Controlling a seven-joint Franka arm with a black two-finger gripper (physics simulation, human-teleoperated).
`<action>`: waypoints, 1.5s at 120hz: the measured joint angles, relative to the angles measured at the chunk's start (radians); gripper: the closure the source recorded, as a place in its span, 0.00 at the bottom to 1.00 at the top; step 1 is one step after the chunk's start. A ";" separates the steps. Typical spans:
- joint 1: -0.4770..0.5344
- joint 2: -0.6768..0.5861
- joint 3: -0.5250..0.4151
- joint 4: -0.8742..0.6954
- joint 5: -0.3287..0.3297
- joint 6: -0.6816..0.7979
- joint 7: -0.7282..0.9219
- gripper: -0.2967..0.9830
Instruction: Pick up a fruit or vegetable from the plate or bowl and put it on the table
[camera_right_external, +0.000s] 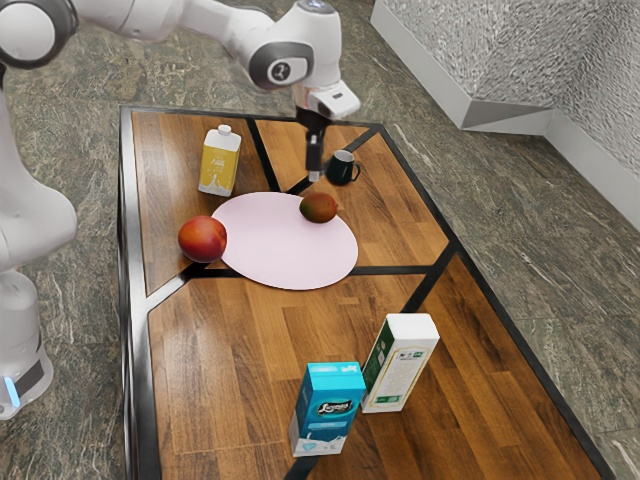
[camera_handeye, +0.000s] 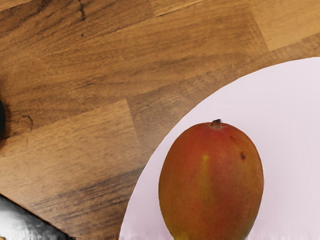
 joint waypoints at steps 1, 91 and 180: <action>-0.003 -0.005 0.000 0.000 0.005 -0.005 -0.006 0.23; -0.250 -0.195 0.151 0.056 0.286 -0.094 -0.355 0.23; -0.244 -0.191 0.148 0.071 0.263 -0.136 -0.407 0.23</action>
